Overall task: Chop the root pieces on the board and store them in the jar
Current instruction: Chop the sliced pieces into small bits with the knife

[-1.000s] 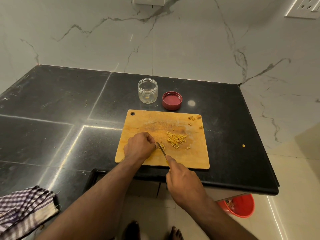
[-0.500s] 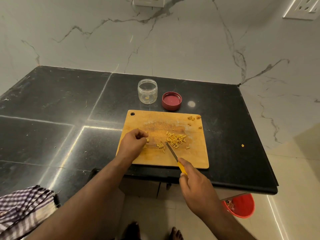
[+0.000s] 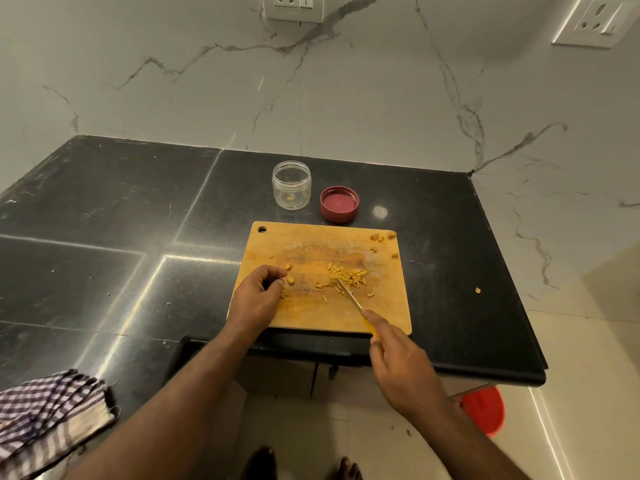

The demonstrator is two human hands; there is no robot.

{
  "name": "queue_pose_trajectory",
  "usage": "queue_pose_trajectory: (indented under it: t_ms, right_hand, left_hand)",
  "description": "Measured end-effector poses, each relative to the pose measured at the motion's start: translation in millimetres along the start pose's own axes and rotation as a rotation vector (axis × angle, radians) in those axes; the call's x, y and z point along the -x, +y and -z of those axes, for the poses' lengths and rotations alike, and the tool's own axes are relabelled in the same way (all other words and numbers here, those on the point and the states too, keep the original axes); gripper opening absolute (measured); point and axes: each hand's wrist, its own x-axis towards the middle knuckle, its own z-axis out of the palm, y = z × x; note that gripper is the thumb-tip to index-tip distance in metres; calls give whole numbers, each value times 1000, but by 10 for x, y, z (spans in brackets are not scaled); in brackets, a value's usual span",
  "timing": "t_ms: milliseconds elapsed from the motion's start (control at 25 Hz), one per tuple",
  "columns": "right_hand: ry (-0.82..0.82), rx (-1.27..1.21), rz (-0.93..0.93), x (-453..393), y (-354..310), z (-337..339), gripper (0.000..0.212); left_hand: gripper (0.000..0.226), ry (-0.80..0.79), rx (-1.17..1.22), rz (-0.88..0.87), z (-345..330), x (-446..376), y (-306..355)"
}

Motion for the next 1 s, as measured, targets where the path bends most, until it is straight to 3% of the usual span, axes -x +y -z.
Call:
queue_pose_trajectory:
  t_ms: [160, 360, 520, 680, 840, 1000]
  right_hand:
    - [-117, 32, 94, 125, 27, -15, 49]
    - [23, -34, 3, 50, 185, 85, 47]
    - [-83, 17, 111, 61, 82, 38, 48]
    - [16, -20, 20, -29, 163, 54, 47]
    - [-105, 24, 125, 9, 55, -4, 49]
    - [-3, -32, 57, -79, 125, 15, 49]
  left_hand:
    - [14, 8, -16, -12, -25, 9, -13]
    - [16, 12, 58, 2, -25, 9, -13]
    - [18, 25, 75, 17, -21, 0, -21]
    - [19, 34, 112, 15, 5, 10, 1]
    - [20, 37, 111, 24, 21, 19, -2]
    - [22, 68, 154, 47, 108, -3, -24]
